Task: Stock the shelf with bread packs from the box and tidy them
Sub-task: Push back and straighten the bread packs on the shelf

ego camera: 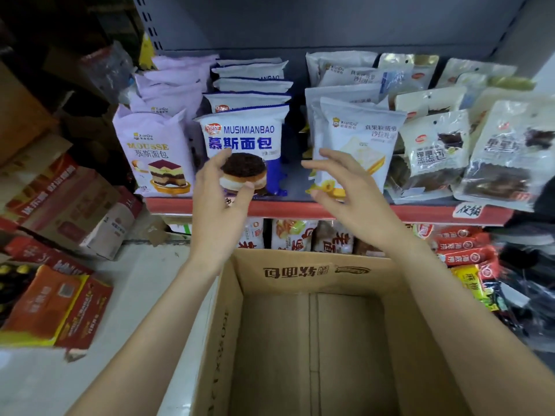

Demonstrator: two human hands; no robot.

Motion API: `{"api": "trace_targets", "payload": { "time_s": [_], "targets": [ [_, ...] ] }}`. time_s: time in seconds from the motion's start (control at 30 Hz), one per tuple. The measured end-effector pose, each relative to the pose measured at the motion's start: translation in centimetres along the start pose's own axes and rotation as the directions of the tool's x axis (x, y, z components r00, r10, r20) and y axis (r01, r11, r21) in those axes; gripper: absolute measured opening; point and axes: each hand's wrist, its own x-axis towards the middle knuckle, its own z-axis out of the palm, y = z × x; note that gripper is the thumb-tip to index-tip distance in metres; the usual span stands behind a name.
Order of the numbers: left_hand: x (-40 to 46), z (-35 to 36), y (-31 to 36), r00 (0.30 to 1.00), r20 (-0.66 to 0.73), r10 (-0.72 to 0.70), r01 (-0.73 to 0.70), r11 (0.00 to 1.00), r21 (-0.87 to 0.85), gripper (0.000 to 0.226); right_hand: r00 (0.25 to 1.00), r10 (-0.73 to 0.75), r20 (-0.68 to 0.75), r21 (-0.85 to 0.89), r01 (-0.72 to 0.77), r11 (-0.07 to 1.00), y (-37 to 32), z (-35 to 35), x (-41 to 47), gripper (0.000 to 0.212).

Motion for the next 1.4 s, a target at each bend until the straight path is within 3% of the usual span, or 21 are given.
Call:
{"api": "trace_targets", "payload": {
  "time_s": [0.1, 0.2, 0.33, 0.4, 0.53, 0.67, 0.97, 1.17, 1.23, 1.33, 1.4],
  "targets": [
    [-2.3, 2.4, 2.9, 1.0, -0.003, 0.005, -0.006, 0.994, -0.112, 0.03, 1.0, -0.004, -0.012, 0.016, 0.004, 1.0, 2.1, -3.8, -2.6, 0.033],
    [-3.0, 4.7, 4.8, 0.997, 0.08, -0.006, 0.025, 0.971, -0.24, 0.025, 1.0, 0.002, -0.026, 0.027, -0.001, 1.0, 4.2, -6.6, -4.2, 0.031],
    [-2.4, 7.5, 5.9, 0.994, 0.107, -0.006, 0.031, 0.97, -0.239, 0.025, 0.997, 0.061, -0.043, 0.065, -0.058, 0.996, 6.4, -8.5, -4.5, 0.037],
    [-1.5, 8.9, 6.0, 0.992, 0.126, -0.033, 0.055, 0.982, -0.18, 0.034, 0.994, 0.106, -0.021, 0.079, -0.104, 0.991, 7.3, -8.6, -3.8, 0.045],
    [1.4, 11.3, 4.7, 0.964, 0.214, -0.159, 0.175, 0.983, -0.058, 0.074, 0.986, 0.165, 0.036, 0.065, -0.167, 0.984, 8.8, -7.0, -1.9, 0.062],
    [3.4, 13.4, 3.2, 0.949, 0.292, -0.116, 0.119, 0.993, 0.006, 0.097, 0.985, 0.161, 0.056, 0.026, -0.163, 0.986, 9.1, -5.0, -1.0, 0.074],
    [6.4, 15.0, 0.6, 0.926, 0.37, -0.082, 0.152, 0.975, -0.163, 0.102, 0.975, 0.211, -0.076, 0.021, -0.21, 0.977, 9.3, -1.6, 1.5, 0.089],
    [6.6, 13.4, -1.7, 0.922, 0.387, 0.001, 0.094, 0.969, -0.227, 0.106, 0.991, 0.124, 0.042, -0.167, -0.116, 0.979, 8.7, -1.3, 2.1, 0.087],
    [6.3, 13.3, -1.4, 0.919, 0.394, 0.019, 0.048, 0.986, -0.161, 0.115, 0.994, 0.101, 0.045, -0.261, -0.086, 0.961, 8.1, -2.8, 2.1, 0.078],
    [5.5, 13.2, 0.2, 0.958, 0.271, 0.095, -0.128, 0.986, 0.107, 0.12, 0.976, -0.046, -0.212, -0.288, -0.017, 0.957, 7.3, -6.8, 3.0, 0.046],
    [5.0, 12.9, 1.9, 0.954, 0.213, 0.212, -0.266, 0.924, 0.273, 0.11, 0.947, -0.127, -0.294, -0.25, 0.052, 0.967, 7.0, -9.6, 4.9, 0.032]
  ]
}}
